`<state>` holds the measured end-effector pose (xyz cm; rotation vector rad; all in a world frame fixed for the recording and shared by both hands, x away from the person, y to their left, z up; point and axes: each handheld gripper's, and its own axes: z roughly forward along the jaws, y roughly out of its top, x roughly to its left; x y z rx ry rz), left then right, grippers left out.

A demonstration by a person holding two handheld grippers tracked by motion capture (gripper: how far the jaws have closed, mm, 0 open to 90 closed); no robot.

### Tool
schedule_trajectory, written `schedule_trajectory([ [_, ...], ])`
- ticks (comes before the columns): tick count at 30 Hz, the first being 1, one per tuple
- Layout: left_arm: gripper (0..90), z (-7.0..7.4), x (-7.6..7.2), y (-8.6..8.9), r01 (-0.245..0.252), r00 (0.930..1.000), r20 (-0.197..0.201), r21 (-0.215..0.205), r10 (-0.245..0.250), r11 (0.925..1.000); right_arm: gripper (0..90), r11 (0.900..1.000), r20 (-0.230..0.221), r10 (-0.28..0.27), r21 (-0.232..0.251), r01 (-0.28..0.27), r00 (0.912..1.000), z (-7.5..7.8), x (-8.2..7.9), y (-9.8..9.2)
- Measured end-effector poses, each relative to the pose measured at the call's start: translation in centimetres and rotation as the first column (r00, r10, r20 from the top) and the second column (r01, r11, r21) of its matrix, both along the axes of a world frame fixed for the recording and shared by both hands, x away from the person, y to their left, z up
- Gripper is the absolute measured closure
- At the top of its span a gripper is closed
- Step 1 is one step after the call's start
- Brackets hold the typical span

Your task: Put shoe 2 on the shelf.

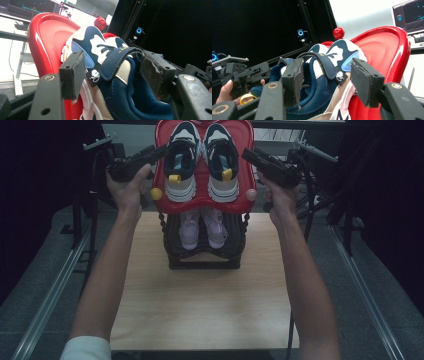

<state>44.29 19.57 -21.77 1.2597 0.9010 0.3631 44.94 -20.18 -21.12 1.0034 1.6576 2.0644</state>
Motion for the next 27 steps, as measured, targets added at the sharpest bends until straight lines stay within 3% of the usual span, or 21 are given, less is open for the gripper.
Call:
schedule_trajectory([
  [11, 37.3, -0.4, -1.7, 1.3, -0.001, 1.0, 0.006, -0.006, 0.001, 1.0, 46.1, 1.0, 0.017, 0.006, -0.008, -0.006, 0.9998, -0.2, -1.1, -1.5],
  [27, 37.5, -2.8, -3.2, 3.2, 0.015, 0.9996, -0.022, -0.038, -0.016, 0.9992, 48.6, 1.0, -0.004, 0.003, -0.028, -0.003, 1.0, -3.1, -1.9, -3.1],
])
